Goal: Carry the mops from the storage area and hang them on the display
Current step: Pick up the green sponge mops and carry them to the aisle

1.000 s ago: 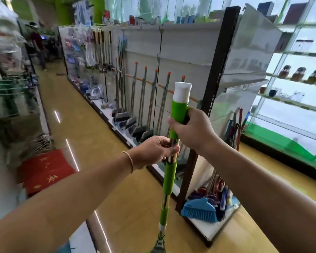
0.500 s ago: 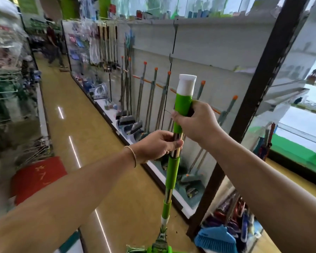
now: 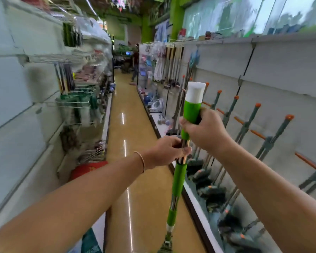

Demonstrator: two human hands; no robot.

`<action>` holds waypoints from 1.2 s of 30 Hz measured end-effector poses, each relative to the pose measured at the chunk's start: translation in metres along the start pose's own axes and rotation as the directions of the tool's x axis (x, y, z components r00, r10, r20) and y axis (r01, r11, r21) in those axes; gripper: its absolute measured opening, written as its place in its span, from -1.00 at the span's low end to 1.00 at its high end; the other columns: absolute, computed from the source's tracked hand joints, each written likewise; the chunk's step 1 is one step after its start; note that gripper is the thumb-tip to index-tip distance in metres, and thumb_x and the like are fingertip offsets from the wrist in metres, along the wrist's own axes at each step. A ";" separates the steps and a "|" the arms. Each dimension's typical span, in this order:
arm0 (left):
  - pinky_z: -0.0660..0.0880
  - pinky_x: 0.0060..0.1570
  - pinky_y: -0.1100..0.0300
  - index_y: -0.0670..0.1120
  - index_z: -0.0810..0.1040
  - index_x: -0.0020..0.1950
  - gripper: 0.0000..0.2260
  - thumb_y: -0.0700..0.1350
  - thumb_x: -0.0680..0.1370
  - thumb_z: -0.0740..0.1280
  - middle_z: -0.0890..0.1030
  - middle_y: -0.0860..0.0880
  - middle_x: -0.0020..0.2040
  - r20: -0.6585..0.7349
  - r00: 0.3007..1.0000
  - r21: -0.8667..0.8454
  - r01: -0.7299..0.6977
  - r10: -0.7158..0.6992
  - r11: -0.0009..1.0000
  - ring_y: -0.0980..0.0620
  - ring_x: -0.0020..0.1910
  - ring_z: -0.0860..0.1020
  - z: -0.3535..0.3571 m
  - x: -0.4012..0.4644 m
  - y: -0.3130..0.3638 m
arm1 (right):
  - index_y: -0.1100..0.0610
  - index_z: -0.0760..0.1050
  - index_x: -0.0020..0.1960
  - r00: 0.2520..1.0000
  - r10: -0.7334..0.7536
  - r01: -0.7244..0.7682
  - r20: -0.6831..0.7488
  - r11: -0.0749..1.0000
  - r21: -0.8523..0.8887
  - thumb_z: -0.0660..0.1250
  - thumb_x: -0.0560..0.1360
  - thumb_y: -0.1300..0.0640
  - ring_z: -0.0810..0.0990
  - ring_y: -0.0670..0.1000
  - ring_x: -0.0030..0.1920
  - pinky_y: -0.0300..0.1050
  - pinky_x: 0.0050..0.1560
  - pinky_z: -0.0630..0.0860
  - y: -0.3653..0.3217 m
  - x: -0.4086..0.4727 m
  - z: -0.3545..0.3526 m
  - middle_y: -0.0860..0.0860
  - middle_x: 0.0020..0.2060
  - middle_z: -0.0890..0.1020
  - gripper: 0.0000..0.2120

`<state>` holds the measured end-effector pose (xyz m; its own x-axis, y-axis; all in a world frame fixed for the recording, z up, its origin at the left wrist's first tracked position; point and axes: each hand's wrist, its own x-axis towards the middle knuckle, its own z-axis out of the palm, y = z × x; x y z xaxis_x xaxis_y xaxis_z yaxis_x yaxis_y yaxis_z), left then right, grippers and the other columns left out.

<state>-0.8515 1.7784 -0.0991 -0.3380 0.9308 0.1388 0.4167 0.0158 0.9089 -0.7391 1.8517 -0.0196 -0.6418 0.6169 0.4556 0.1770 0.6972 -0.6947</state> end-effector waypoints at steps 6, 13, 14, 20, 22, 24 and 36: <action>0.45 0.18 -0.22 -0.32 0.56 0.05 -0.66 -0.01 0.59 0.30 0.57 -0.28 -0.08 -0.145 0.985 0.000 0.091 -0.090 0.996 -0.16 -0.07 0.54 -0.045 0.047 -0.010 | 0.22 0.51 -0.09 0.980 -0.121 0.106 0.159 0.990 0.098 0.41 0.52 0.04 0.57 0.07 -0.31 0.09 -0.18 0.59 0.013 0.087 0.030 0.10 -0.32 0.57 -0.77; 0.57 0.12 -0.08 -0.14 0.65 -0.02 -0.74 0.05 0.54 0.37 0.67 -0.17 -0.05 -0.408 0.887 -0.022 0.228 -0.217 0.973 -0.09 -0.04 0.66 -0.097 0.055 -0.023 | 0.14 0.47 -0.15 0.887 -0.291 0.193 0.358 0.939 0.285 0.41 0.54 0.07 0.52 0.06 -0.30 0.09 -0.18 0.58 -0.001 0.148 0.076 0.05 -0.33 0.50 -0.81; 0.57 0.11 -0.12 -0.13 0.65 -0.03 -0.75 0.05 0.53 0.38 0.67 -0.19 -0.07 -0.433 0.871 -0.047 0.235 -0.231 0.971 -0.08 -0.07 0.65 -0.102 0.051 -0.026 | 0.18 0.49 -0.11 0.868 -0.316 0.197 0.383 0.928 0.317 0.41 0.53 0.08 0.54 0.11 -0.28 0.15 -0.13 0.60 -0.005 0.151 0.085 0.07 -0.31 0.51 -0.81; 0.52 0.17 -0.20 -0.04 0.67 -0.08 -0.79 0.09 0.51 0.40 0.68 -0.17 -0.04 -0.596 0.735 -0.074 0.350 -0.323 0.934 -0.17 0.00 0.65 -0.141 0.016 -0.041 | 0.27 0.52 -0.02 0.763 -0.444 0.246 0.469 0.871 0.425 0.44 0.51 0.07 0.63 0.28 -0.12 0.35 -0.06 0.59 -0.040 0.156 0.135 0.31 -0.15 0.62 -0.74; 0.54 0.15 -0.16 -0.03 0.67 -0.10 -0.75 0.14 0.48 0.39 0.70 -0.12 -0.07 -0.643 0.693 -0.064 0.373 -0.324 0.925 -0.16 0.00 0.65 -0.154 0.002 -0.042 | 0.32 0.52 0.01 0.736 -0.480 0.254 0.478 0.850 0.463 0.44 0.51 0.08 0.63 0.33 -0.08 0.35 -0.06 0.59 -0.058 0.155 0.150 0.35 -0.10 0.62 -0.71; 0.55 0.13 -0.15 -0.11 0.65 -0.05 -0.62 0.21 0.44 0.37 0.69 -0.16 -0.05 -0.684 0.658 -0.050 0.387 -0.313 0.921 -0.16 -0.01 0.65 -0.168 -0.014 -0.041 | 0.32 0.54 0.00 0.706 -0.521 0.281 0.480 0.828 0.485 0.45 0.50 0.07 0.64 0.32 -0.11 0.33 -0.08 0.60 -0.076 0.151 0.163 0.35 -0.11 0.63 -0.70; 0.56 0.04 -0.22 -0.26 0.61 -0.07 -0.30 0.40 0.30 0.27 0.65 -0.28 -0.08 -0.888 0.387 -0.012 0.520 -0.248 0.854 -0.25 -0.06 0.63 -0.205 -0.105 -0.036 | 0.34 0.52 0.08 0.524 -0.698 0.272 0.487 0.680 0.681 0.43 0.54 0.11 0.66 0.20 -0.11 0.06 -0.04 0.65 -0.152 0.125 0.227 0.34 -0.01 0.64 -0.71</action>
<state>-1.0042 1.6049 -0.0655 -0.9836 0.0321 0.1773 0.1698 0.4936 0.8529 -1.0158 1.7397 0.0170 -0.8236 -0.3414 0.4529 -0.5628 0.3928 -0.7273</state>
